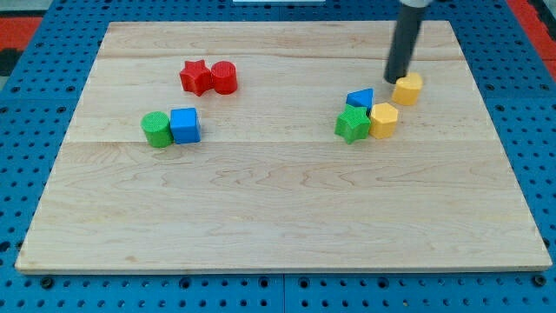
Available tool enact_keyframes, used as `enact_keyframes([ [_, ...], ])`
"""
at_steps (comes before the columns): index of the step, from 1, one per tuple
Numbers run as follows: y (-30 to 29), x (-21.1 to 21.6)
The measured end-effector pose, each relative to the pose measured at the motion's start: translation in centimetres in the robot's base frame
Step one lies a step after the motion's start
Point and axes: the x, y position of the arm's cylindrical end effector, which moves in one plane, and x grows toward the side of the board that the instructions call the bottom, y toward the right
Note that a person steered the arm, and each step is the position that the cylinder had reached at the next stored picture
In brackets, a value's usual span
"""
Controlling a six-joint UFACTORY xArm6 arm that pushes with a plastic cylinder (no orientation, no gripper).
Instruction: Place the green circle to the left side of the green star
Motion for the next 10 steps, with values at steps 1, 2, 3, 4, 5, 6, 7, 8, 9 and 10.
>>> enact_keyframes([
  [1,1.8,0.6],
  [2,2.3,2.4],
  [3,-0.2,6.6],
  [4,-0.4,8.5],
  [5,-0.7,6.9],
  [6,-2.6,5.1],
  [7,-8.1,6.4],
  [8,-17.2,9.6],
  [9,-14.8,12.0],
  [10,-14.2,14.5],
])
